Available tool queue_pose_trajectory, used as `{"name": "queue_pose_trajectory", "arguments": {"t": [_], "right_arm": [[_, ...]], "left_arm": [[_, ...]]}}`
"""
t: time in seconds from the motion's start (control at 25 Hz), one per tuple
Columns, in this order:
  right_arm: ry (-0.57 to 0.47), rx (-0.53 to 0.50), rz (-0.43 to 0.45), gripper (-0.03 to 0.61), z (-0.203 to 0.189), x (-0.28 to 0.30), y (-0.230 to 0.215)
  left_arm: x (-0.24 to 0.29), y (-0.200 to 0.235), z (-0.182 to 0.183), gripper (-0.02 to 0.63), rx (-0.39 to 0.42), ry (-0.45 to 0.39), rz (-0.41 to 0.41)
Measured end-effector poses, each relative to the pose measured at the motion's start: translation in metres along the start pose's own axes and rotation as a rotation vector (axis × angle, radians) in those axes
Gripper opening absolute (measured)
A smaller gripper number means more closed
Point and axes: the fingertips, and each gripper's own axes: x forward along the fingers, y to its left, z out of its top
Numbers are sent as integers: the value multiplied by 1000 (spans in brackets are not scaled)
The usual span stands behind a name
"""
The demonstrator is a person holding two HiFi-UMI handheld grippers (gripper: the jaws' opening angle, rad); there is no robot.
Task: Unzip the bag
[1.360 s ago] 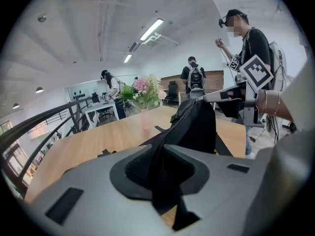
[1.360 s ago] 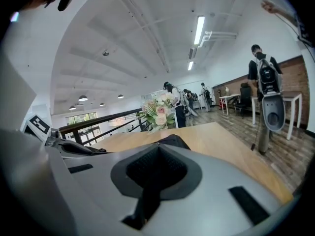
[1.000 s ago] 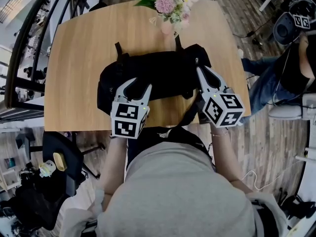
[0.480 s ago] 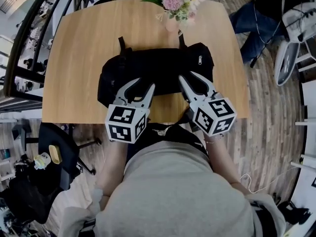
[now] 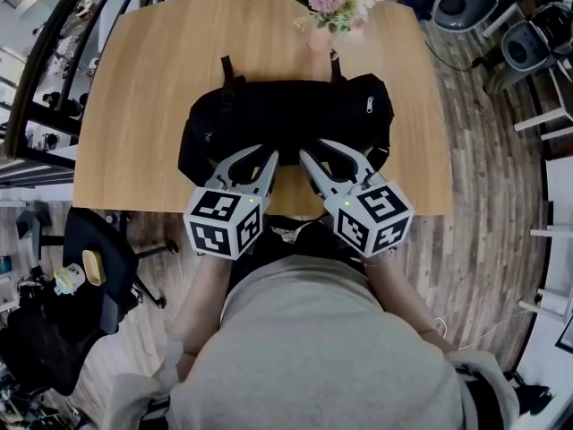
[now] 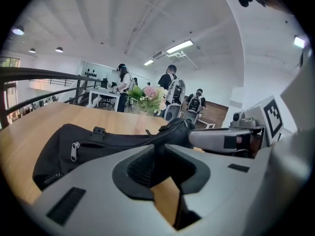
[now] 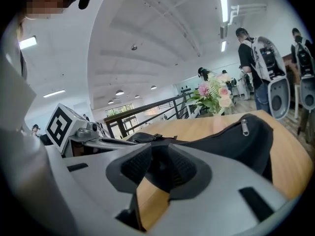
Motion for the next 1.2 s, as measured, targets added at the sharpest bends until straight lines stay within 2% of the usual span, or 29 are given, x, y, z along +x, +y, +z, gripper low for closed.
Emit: {"name": "queue_pose_trajectory", "arguments": {"t": [0.2,0.44,0.68,0.84,1.2], "right_arm": [[27,-25,15,93,-6,2,7],[28,-44,38,6,-7,5,13],[72,-17,70,6,-16,7,14],[89,-25,77,6,-19,7,16],[68,-46,92,6,-14,10,21]], "left_arm": [[-3,-7,-11,55,-22,19,-4],[-5,-9,-16,38,-27,28,9],[-2,-10,-23,31,6,65,38],[1,-12,-21,28,-4,64,34],[2,-6,-15,26,-17,55,47]]}}
